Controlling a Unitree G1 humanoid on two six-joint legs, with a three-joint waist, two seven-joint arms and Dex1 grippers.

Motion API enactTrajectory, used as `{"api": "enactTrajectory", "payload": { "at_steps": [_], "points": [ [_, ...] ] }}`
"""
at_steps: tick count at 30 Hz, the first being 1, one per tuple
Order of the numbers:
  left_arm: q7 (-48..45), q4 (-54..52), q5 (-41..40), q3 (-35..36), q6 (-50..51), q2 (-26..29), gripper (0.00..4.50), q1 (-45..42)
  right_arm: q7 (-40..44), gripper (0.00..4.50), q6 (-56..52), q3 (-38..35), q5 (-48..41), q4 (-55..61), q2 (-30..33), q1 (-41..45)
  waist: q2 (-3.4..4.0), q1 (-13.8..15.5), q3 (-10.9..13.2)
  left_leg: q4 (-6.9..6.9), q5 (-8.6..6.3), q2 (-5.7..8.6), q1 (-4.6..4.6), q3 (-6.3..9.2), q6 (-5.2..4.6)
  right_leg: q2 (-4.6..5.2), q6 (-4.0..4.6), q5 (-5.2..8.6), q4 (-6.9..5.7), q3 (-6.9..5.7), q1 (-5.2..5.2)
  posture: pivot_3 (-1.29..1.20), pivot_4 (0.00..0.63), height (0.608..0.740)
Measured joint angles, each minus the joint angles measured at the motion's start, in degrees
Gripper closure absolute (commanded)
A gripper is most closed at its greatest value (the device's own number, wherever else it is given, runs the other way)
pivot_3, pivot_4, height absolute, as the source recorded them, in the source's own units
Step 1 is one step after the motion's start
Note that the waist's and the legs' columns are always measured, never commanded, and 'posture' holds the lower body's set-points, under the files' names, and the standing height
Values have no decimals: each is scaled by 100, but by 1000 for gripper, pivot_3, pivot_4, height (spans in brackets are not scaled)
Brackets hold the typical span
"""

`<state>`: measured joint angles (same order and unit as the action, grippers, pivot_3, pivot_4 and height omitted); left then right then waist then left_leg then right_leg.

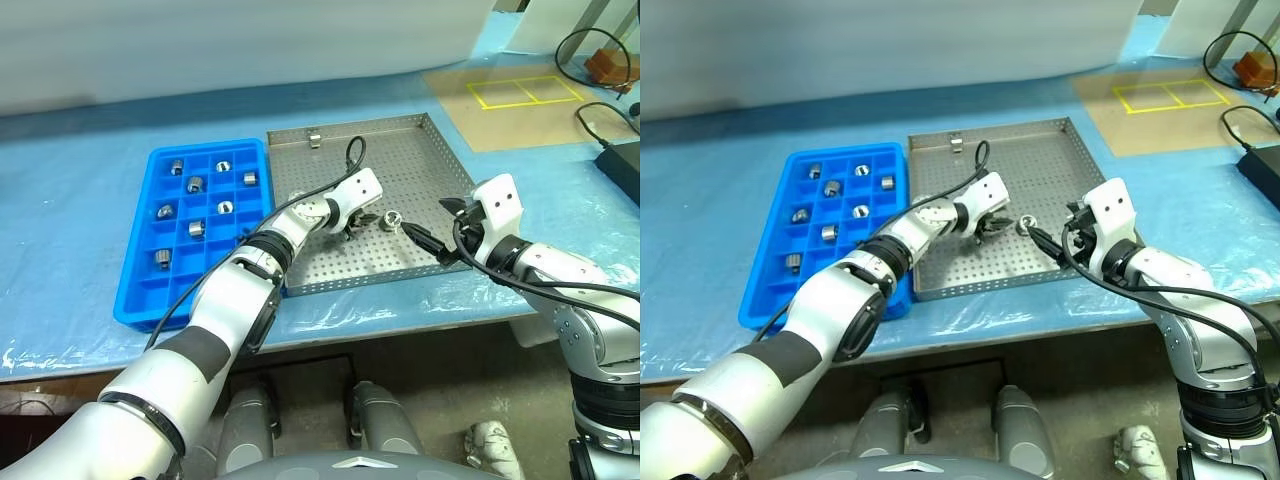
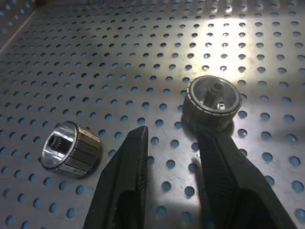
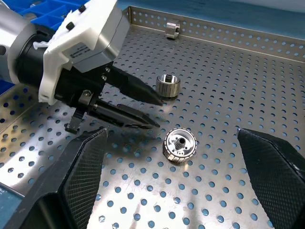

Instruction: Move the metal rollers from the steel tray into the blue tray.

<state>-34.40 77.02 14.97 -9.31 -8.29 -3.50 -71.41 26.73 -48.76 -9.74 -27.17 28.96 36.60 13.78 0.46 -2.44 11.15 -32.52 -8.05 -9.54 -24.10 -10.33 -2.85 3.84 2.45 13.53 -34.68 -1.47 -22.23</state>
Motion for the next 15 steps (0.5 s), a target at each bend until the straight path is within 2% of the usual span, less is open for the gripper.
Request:
{"api": "enactTrajectory", "payload": {
  "at_steps": [7, 12, 15],
  "points": [
    [-131, -172, -196, 239, -29, 460, 2856, -82, -8, 0, 5, 24, 1, 3, -51, -85, 0, 2, 0, 14, 2, 0, -2, -2, 2, -1, 0, 0, 0, 0, -9, -471, 150, 740],
    [660, -124, -113, 234, 239, 541, 2856, -195, 7, 0, 90, 357, 45, -224, -204, 206, 1, 8, 1, 7, 2, 2, -20, -1, 1, 2, 0, 0, -2, 0, -18, -459, 150, 740],
    [655, -143, -148, 283, 279, 729, 2856, -341, 18, 0, 96, 395, 46, -227, -210, 248, 1, 17, 1, 10, 2, 2, -24, -1, 1, 2, 0, 0, 0, -1, -22, -462, 150, 740]
  ]
}}
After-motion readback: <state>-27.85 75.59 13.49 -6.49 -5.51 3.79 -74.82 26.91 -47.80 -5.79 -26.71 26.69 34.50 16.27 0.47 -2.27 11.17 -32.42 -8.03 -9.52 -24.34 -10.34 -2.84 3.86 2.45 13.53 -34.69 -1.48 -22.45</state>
